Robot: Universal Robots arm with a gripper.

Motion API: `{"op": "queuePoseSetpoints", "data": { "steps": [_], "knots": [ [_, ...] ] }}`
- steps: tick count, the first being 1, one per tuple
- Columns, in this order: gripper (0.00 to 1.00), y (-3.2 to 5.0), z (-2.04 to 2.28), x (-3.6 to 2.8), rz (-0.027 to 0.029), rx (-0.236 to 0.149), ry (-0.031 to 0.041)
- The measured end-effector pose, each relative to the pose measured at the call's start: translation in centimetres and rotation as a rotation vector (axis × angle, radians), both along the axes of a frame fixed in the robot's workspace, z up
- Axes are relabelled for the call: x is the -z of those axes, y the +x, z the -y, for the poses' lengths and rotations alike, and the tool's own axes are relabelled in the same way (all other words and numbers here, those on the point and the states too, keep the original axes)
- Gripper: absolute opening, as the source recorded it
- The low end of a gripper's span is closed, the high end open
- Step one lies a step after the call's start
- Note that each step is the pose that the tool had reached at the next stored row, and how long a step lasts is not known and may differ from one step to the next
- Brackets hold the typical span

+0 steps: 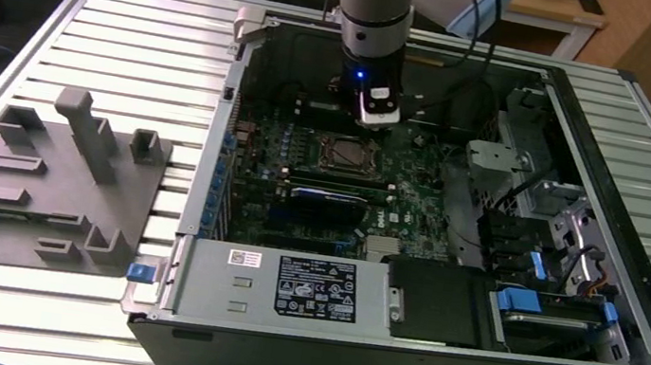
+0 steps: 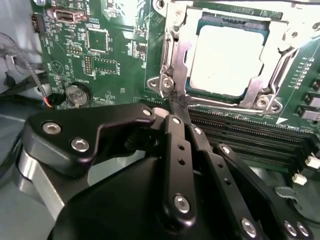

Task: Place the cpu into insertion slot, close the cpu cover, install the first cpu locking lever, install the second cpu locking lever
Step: 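Install the first cpu locking lever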

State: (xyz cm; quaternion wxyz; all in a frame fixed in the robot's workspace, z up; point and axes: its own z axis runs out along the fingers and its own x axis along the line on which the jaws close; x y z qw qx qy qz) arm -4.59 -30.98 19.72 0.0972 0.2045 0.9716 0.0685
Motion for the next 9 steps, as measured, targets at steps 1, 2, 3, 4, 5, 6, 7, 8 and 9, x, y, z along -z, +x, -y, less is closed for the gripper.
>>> {"op": "queuePoseSetpoints", "data": {
  "steps": [1, 2, 3, 4, 5, 6, 7, 8, 9],
  "knots": [
    [0.11, 0.0, 0.0, -0.15, 0.0, 0.0, 0.0],
    [0.11, 0.0, 0.0, -0.32, -0.0001, 0.0, 0.0001],
    [0.11, 0.0, 0.0, -0.5, 0.0, 0.0, 0.0002],
    [0.11, 0.0, 0.0, -0.69, -0.0001, 0.0, 0.0001],
    [0.11, 0.0, 0.0, -0.88, -0.0001, 0.0, 0.0001],
    [0.11, 0.0, 0.0, -1.06, 0.0, 0.0, 0.0001],
    [0.11, 0.0, 0.0, -1.25, -0.0001, 0.0, 0.0],
    [0.11, 0.0, 0.0, -1.43, -0.0001, 0.0, 0.0],
    [0.11, 0.0, 0.0, -1.57, -0.0001, 0.0, 0.0]
  ]
}}
